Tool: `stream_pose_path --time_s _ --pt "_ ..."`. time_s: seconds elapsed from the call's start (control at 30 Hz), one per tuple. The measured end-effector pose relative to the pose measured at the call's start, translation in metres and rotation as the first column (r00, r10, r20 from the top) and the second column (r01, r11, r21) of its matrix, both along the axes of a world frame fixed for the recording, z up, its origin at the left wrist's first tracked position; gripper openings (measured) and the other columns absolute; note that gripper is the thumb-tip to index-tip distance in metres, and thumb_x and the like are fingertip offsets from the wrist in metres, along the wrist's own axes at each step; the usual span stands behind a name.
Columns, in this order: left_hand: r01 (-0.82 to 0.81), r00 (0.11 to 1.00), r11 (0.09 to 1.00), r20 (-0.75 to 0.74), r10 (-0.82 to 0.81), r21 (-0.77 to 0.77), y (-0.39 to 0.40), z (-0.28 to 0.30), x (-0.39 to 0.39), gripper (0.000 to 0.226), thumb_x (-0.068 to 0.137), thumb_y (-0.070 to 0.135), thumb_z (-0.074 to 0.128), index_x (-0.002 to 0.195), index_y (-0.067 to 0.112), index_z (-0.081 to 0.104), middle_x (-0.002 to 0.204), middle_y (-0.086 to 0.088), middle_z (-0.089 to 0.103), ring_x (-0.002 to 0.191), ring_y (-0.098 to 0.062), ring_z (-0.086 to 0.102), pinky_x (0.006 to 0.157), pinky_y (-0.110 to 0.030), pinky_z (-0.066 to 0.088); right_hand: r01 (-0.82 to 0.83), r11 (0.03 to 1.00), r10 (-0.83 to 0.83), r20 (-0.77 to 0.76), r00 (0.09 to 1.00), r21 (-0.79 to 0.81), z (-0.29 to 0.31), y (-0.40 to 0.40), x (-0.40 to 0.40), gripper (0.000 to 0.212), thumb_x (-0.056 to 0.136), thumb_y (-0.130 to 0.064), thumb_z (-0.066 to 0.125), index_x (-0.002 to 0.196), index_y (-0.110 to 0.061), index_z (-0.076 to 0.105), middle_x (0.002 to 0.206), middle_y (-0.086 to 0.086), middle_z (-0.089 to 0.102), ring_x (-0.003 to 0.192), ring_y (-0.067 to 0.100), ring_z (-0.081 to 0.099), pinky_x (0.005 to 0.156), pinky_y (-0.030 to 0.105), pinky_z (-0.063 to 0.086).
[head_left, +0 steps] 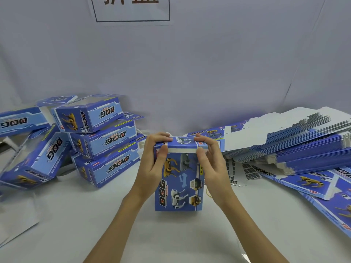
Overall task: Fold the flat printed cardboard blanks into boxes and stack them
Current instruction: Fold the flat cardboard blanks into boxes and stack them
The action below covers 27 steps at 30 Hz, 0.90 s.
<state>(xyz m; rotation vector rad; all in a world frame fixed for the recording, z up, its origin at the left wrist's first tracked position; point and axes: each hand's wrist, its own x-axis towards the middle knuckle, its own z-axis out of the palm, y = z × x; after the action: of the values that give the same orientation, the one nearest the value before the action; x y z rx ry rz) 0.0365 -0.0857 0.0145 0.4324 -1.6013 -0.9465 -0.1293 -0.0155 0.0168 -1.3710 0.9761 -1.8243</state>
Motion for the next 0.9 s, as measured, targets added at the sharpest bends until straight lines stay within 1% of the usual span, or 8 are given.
stream_pose_path --time_s 0.27,0.43,0.5,0.57,0.67,0.73,0.8,0.9 --pt "0.040 0.996 0.995 -0.078 -0.033 0.090 0.000 -0.002 -0.004 0.026 0.106 0.044 0.043 0.123 0.035 0.061 0.147 0.007 0.052 0.136 -0.032 0.056 0.080 -0.036 0.064 0.068 0.998 -0.067 -0.109 0.992 0.002 -0.008 -0.001 -0.005 0.034 0.102 -0.041 0.058 0.133 -0.028 0.056 0.133 0.003 0.063 0.129 0.028 0.064 0.082 0.042 0.065" --pt "-0.156 0.988 0.988 0.023 0.155 0.024 -0.004 -0.002 -0.005 0.037 0.103 0.055 0.045 0.138 0.046 0.051 0.148 0.021 0.051 0.139 -0.018 0.054 0.090 -0.035 0.062 0.167 0.982 -0.181 -0.163 0.970 -0.092 -0.005 -0.003 -0.007 0.020 0.100 -0.028 0.070 0.120 -0.031 0.064 0.130 0.006 0.063 0.121 0.023 0.067 0.088 0.035 0.061" --pt "-0.294 0.951 0.954 0.079 0.298 -0.056 -0.004 -0.005 -0.007 0.058 0.100 0.055 0.055 0.152 0.040 0.036 0.152 0.021 0.043 0.144 -0.013 0.045 0.103 -0.041 0.056 0.253 0.963 -0.259 -0.055 0.964 -0.097 -0.003 -0.004 -0.004 0.022 0.094 -0.024 0.076 0.112 -0.033 0.067 0.129 0.011 0.060 0.115 0.023 0.068 0.087 0.031 0.060" --pt "-0.361 0.883 0.908 0.233 0.406 -0.214 -0.002 -0.009 -0.010 0.093 0.087 0.071 0.066 0.160 0.032 0.024 0.155 0.016 0.038 0.147 -0.017 0.039 0.110 -0.045 0.049 0.292 0.955 -0.289 0.062 0.955 -0.051 -0.003 -0.003 -0.004 0.024 0.090 -0.028 0.078 0.109 -0.033 0.065 0.130 0.017 0.062 0.095 0.017 0.066 0.072 0.019 0.058" --pt "-0.373 0.743 0.855 0.437 0.508 -0.359 0.000 -0.016 -0.014 0.134 0.066 0.086 0.073 0.166 0.030 0.003 0.162 0.010 0.027 0.150 -0.013 0.025 0.120 -0.044 0.032 0.252 0.968 -0.251 0.102 0.963 0.003 0.000 -0.002 -0.008 0.031 0.088 -0.036 0.077 0.111 -0.023 0.060 0.114 0.001 0.072 0.088 0.010 0.072 0.069 0.020 0.056" --pt "-0.380 0.746 0.860 0.437 0.503 -0.341 -0.001 -0.017 -0.013 0.136 0.064 0.083 0.076 0.165 0.032 0.000 0.158 0.011 0.027 0.146 -0.010 0.025 0.118 -0.040 0.029 0.205 0.976 -0.209 0.048 0.977 0.068 0.002 -0.001 -0.012 0.041 0.087 -0.049 0.071 0.110 -0.018 0.058 0.106 -0.003 0.069 0.098 0.017 0.070 0.084 0.039 0.057" --pt "-0.352 0.756 0.859 0.429 0.495 -0.372 -0.005 -0.017 -0.009 0.131 0.064 0.074 0.078 0.164 0.032 0.006 0.154 0.010 0.030 0.141 -0.012 0.029 0.118 -0.043 0.029 0.140 0.984 -0.143 0.023 0.989 0.112 0.005 0.000 -0.018 0.051 0.087 -0.058 0.064 0.109 -0.012 0.057 0.102 0.007 0.065 0.095 0.022 0.062 0.089 0.046 0.050" --pt "-0.302 0.686 0.791 0.456 0.568 -0.532 -0.007 -0.016 -0.005 0.128 0.061 0.064 0.083 0.163 0.028 0.015 0.152 0.005 0.033 0.141 -0.019 0.033 0.119 -0.054 0.027 0.071 0.989 -0.065 -0.050 0.997 0.127 0.010 0.003 -0.026 0.048 0.093 -0.055 0.063 0.120 -0.017 0.053 0.102 0.014 0.067 0.084 0.016 0.063 0.073 0.028 0.050"
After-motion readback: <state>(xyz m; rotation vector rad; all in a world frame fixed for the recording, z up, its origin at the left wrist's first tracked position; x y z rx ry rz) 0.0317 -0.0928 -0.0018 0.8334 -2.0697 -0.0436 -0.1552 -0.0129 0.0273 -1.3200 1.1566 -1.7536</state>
